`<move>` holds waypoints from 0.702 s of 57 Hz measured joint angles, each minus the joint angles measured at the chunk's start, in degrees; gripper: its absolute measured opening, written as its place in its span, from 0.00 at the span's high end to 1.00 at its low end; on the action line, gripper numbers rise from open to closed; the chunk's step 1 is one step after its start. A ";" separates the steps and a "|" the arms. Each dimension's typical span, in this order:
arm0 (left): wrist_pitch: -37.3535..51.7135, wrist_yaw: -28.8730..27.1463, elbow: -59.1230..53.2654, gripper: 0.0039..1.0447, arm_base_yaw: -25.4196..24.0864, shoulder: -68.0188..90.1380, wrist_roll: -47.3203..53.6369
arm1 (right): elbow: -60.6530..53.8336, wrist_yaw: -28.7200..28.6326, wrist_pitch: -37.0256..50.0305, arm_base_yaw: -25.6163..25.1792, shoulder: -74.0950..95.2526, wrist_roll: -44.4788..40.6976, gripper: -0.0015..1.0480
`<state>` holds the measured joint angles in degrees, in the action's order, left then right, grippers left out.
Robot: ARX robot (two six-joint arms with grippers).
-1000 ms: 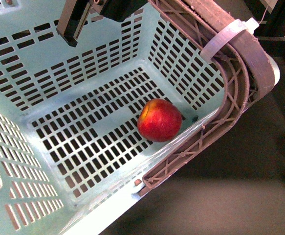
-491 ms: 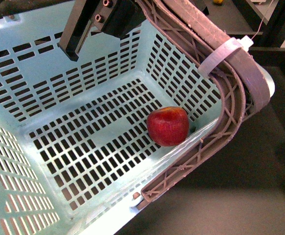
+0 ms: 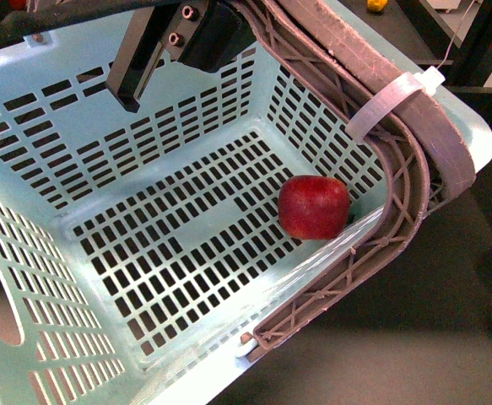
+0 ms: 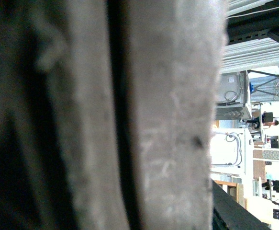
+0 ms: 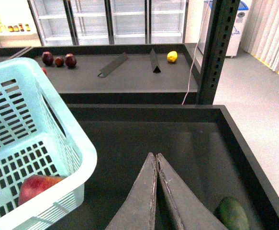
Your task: Pick apple with right arm and hold basket with left
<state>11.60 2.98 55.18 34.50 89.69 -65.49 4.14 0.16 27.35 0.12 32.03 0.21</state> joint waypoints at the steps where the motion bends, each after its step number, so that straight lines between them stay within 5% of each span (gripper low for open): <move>1: 0.00 0.00 0.00 0.71 0.00 0.00 0.00 | -0.09 0.00 -0.20 0.00 -0.28 0.00 0.98; 40: 0.00 -0.07 0.00 0.71 0.00 0.00 0.02 | -3.15 -0.07 -11.67 -0.02 -16.39 -0.02 0.98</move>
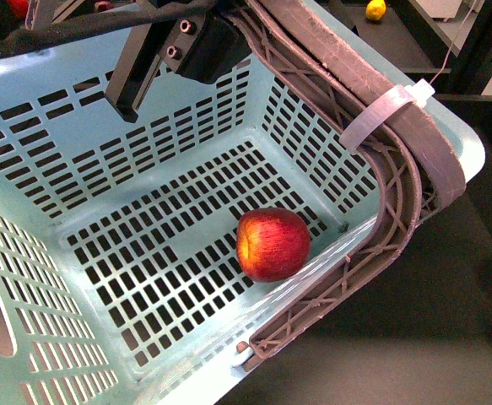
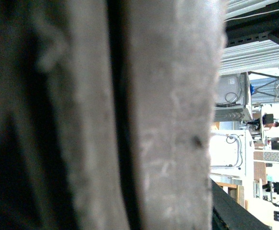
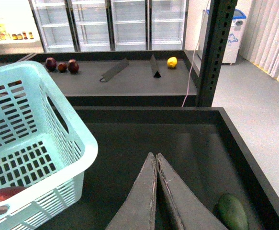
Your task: Pick apple with right arm and hold basket with left
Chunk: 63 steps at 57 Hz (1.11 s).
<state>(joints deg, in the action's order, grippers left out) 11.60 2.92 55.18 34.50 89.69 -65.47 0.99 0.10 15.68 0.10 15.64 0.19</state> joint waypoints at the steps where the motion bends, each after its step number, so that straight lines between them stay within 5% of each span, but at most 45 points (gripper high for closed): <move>1: 0.00 0.00 0.00 0.71 0.00 0.00 0.00 | 0.00 0.00 -0.57 0.00 -0.55 0.00 0.98; 19: 0.00 0.04 0.00 0.71 0.00 0.00 0.00 | 0.00 0.00 -5.90 0.00 -5.88 0.00 0.98; 25: 0.00 0.02 0.00 0.71 0.00 0.00 0.02 | 0.00 0.00 -14.80 0.00 -13.18 0.00 0.98; 40: 0.00 0.07 0.00 0.71 0.00 0.07 -0.17 | 0.00 -0.04 -15.58 0.00 -15.21 -0.02 0.98; 63: 0.00 0.02 0.00 0.71 0.00 0.07 -0.02 | 0.00 -0.04 -15.58 0.00 -15.26 -0.02 0.42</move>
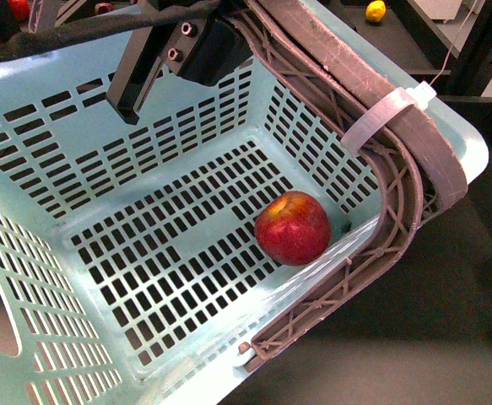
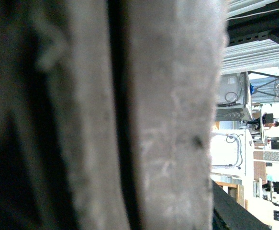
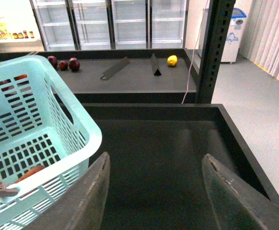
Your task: Pick apple with right arm and hold basket with left
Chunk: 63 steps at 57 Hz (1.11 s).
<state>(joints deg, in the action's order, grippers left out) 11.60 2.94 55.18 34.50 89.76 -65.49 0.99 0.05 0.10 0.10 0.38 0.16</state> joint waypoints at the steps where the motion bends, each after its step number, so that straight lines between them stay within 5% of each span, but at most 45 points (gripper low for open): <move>1: 0.00 0.00 0.00 0.71 0.00 0.00 0.00 | 0.00 0.00 0.00 0.00 0.00 -0.02 0.38; 15: 0.00 -0.02 0.00 0.71 0.00 0.00 0.02 | 0.00 0.00 0.00 0.00 0.00 0.00 0.07; 21: -0.07 -0.35 0.00 0.71 0.02 0.00 0.00 | 0.00 0.00 0.00 0.00 0.00 0.00 0.09; 27: -5.16 -13.29 1.86 0.71 0.98 0.20 -2.23 | 0.00 -0.04 0.00 0.00 -0.02 0.00 0.08; 33: -4.94 -19.82 2.60 0.71 -0.57 0.33 -2.99 | 0.00 -0.02 -0.02 0.00 -0.02 0.00 0.08; 63: 1.14 -14.56 3.02 0.71 -21.55 9.73 -17.84 | 0.00 -0.02 -0.02 0.00 -0.04 0.00 0.08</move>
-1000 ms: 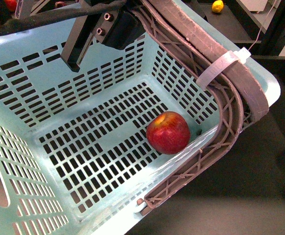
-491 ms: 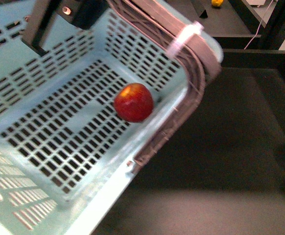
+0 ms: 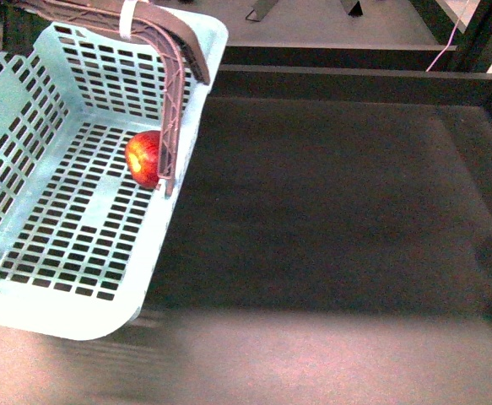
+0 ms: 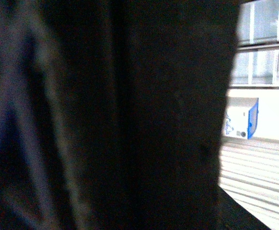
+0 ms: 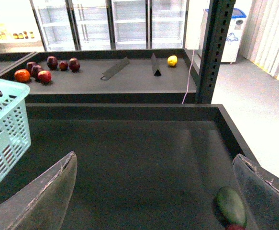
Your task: Pick apple with right arm and hold basket with left
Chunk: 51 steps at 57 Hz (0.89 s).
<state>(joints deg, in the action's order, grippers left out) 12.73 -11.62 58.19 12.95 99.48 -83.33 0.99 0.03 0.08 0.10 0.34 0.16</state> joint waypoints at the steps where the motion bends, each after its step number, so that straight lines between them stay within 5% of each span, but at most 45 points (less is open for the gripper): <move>1: 0.00 0.15 0.04 0.71 -0.55 0.46 -0.13 | 0.00 0.00 0.00 0.00 0.00 -0.02 0.08; 51: 2.95 3.89 -4.79 0.71 -8.13 7.19 -6.97 | 0.00 0.00 0.00 0.00 -0.02 0.00 0.08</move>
<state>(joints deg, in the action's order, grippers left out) 15.68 -7.73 53.41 4.82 106.67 -90.30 0.99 0.03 0.08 0.10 0.32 0.16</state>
